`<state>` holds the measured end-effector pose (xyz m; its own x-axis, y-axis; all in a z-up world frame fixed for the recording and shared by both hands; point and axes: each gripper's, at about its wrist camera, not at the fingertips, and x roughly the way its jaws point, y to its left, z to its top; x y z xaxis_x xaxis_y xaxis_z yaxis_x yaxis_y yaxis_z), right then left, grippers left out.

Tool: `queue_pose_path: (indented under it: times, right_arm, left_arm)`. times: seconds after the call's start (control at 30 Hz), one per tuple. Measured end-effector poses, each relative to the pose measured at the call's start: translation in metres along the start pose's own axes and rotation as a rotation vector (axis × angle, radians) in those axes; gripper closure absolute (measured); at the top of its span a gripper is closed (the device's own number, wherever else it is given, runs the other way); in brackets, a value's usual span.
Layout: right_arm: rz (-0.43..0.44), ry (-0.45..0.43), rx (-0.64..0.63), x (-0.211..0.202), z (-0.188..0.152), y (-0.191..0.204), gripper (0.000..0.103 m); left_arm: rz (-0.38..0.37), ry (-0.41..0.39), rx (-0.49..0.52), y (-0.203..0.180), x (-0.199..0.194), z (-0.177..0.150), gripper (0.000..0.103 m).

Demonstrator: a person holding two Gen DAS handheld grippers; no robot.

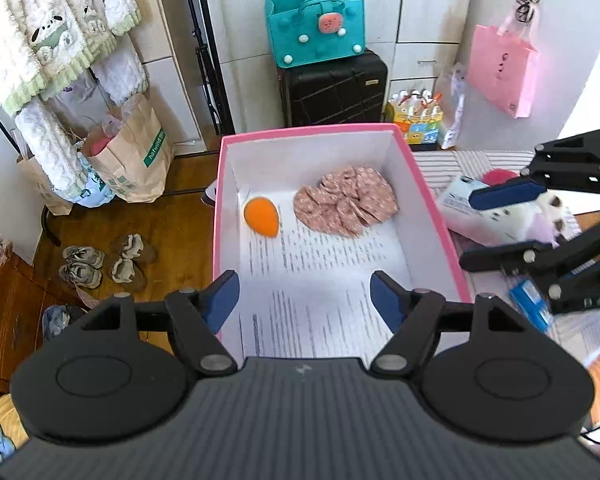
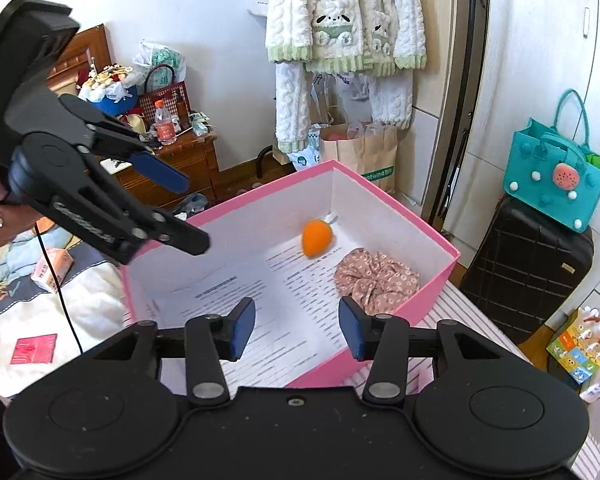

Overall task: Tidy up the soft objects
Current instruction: 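Move left tool back to the blue wet-wipe packet on the table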

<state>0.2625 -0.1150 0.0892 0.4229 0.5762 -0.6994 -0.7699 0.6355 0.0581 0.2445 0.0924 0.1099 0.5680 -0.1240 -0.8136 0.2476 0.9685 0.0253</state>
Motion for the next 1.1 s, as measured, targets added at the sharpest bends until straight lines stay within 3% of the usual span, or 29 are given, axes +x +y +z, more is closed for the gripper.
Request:
queue_pose_path:
  times: [0.3,0.63,1.1]
  right_arm:
    - [-0.020,-0.019,-0.007,-0.039,-0.013,0.026,0.039]
    - [-0.009,-0.033,-0.037,-0.079,-0.033,0.057,0.035]
    - [-0.072,-0.075,-0.015,-0.121,-0.097,0.072,0.033]
  left_arm:
    - [-0.010,-0.018,0.041,-0.015,-0.049,-0.032,0.025]
    - [-0.046,-0.028,0.101,-0.037,-0.079,-0.069,0.018]
    - [-0.092,-0.104,0.197,-0.080,-0.098,-0.116,0.011]
